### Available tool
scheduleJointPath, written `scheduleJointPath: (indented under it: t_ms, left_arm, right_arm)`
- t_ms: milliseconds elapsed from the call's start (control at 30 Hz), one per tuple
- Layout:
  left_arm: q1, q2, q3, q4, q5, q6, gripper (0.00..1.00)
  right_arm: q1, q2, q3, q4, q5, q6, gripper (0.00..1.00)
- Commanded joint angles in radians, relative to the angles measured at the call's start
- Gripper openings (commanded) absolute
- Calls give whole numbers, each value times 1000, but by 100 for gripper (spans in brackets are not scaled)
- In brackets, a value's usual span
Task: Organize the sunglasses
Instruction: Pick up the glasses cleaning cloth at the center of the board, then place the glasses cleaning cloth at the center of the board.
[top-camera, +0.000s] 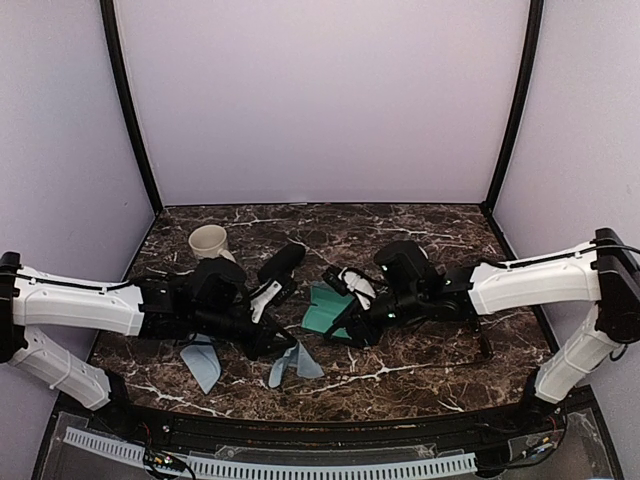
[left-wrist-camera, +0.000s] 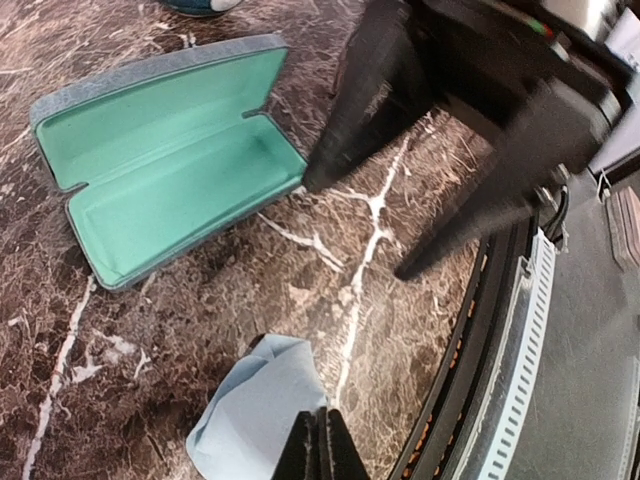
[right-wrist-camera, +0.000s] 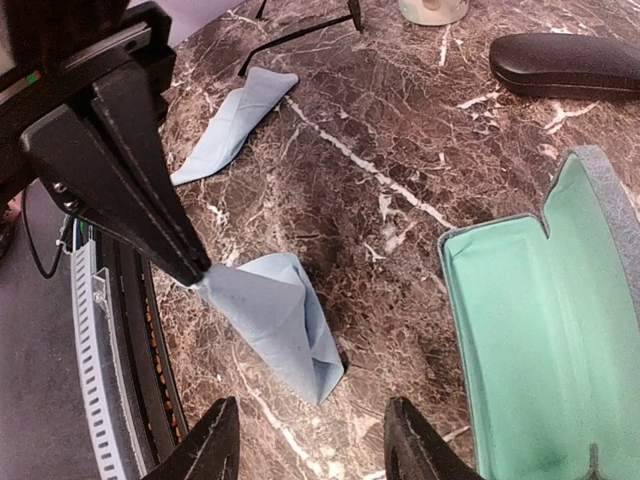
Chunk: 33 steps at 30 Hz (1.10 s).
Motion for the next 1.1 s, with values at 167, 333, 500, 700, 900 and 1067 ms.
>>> scheduleJointPath:
  t_ms: [167,333,500,700,900,1067]
  left_arm:
    - [62,129,93,21,57,-120,0]
    - [85,170,110,22,82,-148,0]
    - [101,147,101,15,86,-148,0]
    - [119,79,80,-20,80,-122,0]
    - [123,30,78,-45,77,-103,0]
    - [155,-8,127,-140,12,-40,0]
  right_arm:
    - [64,9,-55,133,162,122,50]
    - [90,61,-34,110,216,141,50]
    - [117,118,-14,106,219,144,50]
    - [125,156,12,119,183,140,48]
    - [126,195,37,118,164,131,48]
    - [123,163,48,88,182,110,48]
